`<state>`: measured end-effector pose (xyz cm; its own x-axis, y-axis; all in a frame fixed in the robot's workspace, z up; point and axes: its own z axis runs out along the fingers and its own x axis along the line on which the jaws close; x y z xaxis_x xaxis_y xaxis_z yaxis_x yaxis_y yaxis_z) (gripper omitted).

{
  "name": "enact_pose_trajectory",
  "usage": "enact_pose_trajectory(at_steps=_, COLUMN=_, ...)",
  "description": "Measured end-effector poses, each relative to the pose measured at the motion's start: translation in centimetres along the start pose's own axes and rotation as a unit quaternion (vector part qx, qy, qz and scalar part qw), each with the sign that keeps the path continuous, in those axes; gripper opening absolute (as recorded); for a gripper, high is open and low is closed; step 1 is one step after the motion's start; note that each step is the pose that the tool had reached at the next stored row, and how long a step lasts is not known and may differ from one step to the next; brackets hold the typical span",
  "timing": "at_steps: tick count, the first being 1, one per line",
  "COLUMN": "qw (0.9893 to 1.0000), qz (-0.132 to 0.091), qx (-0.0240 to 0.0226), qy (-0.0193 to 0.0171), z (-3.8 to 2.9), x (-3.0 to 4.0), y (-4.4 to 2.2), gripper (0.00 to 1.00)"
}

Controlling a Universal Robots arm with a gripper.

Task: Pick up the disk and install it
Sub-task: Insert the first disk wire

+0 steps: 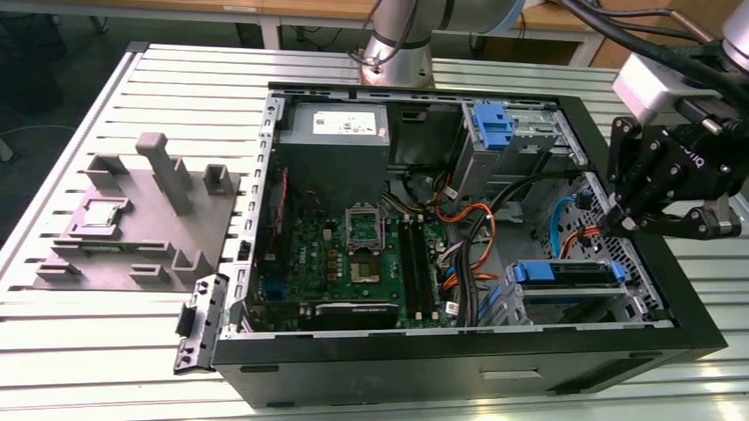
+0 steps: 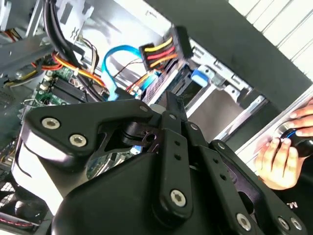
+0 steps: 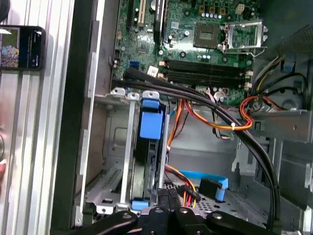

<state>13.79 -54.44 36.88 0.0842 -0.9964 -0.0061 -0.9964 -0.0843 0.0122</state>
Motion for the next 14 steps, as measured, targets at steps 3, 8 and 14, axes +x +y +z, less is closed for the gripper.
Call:
enact_pose_trajectory(at_steps=3, qw=1.0, qz=0.0, qx=-0.0004, qy=0.0047, z=0.11, x=-0.23, y=-0.62, gripper=0.1)
enact_pose_trajectory(at_steps=8, qw=0.9999, qz=-0.011, qx=-0.0007, qy=0.0129, z=0.11, x=-0.26, y=-0.7, gripper=0.1)
enact_pose_trajectory(at_steps=14, qw=0.9996, qz=-0.014, qx=0.0007, qy=0.0238, z=-0.01, x=-0.53, y=-0.72, gripper=0.1)
